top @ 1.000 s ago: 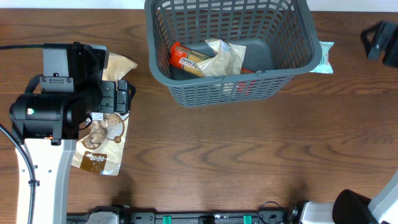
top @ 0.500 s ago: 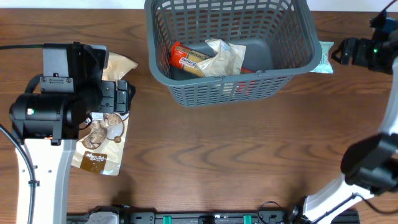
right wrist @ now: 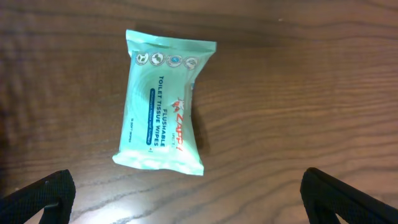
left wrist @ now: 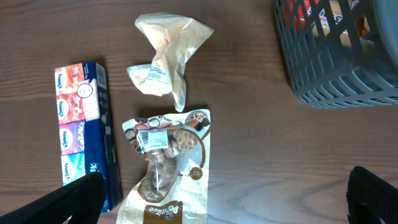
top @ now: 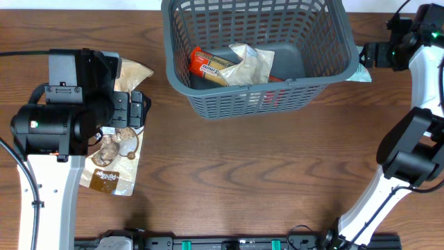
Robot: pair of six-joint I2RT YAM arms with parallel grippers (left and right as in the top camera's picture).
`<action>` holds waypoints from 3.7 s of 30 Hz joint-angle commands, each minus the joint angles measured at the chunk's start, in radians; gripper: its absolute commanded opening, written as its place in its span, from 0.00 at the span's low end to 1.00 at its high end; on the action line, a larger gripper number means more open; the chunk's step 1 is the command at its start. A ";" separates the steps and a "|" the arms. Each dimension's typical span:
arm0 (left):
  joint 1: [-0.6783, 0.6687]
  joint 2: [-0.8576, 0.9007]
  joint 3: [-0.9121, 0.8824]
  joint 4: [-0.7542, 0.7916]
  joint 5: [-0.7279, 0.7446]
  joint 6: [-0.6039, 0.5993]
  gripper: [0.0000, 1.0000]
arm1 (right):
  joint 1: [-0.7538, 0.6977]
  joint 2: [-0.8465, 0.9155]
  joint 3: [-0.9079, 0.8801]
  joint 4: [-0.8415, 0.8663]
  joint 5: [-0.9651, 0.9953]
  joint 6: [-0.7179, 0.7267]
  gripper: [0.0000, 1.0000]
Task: Pack container
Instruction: 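Move the right gripper over the mint-green wipes pack, then lower the right gripper and grasp the green wipes pack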
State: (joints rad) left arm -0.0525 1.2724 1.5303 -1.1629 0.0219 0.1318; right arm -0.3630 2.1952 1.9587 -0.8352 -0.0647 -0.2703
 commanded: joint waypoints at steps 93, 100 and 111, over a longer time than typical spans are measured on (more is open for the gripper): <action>0.001 0.001 0.005 -0.052 -0.008 -0.058 0.99 | 0.075 0.251 0.008 0.212 0.045 0.174 0.01; 0.001 0.001 0.005 -0.052 -0.008 -0.058 0.99 | 0.076 0.068 0.090 0.218 0.047 0.173 0.01; 0.001 0.001 0.005 -0.052 -0.008 -0.058 0.99 | 0.087 -0.300 0.206 0.218 0.050 0.181 0.01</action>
State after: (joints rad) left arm -0.0525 1.2724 1.5303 -1.2087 0.0223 0.0788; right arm -0.2817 1.9911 2.1414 -0.6121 -0.0219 -0.1081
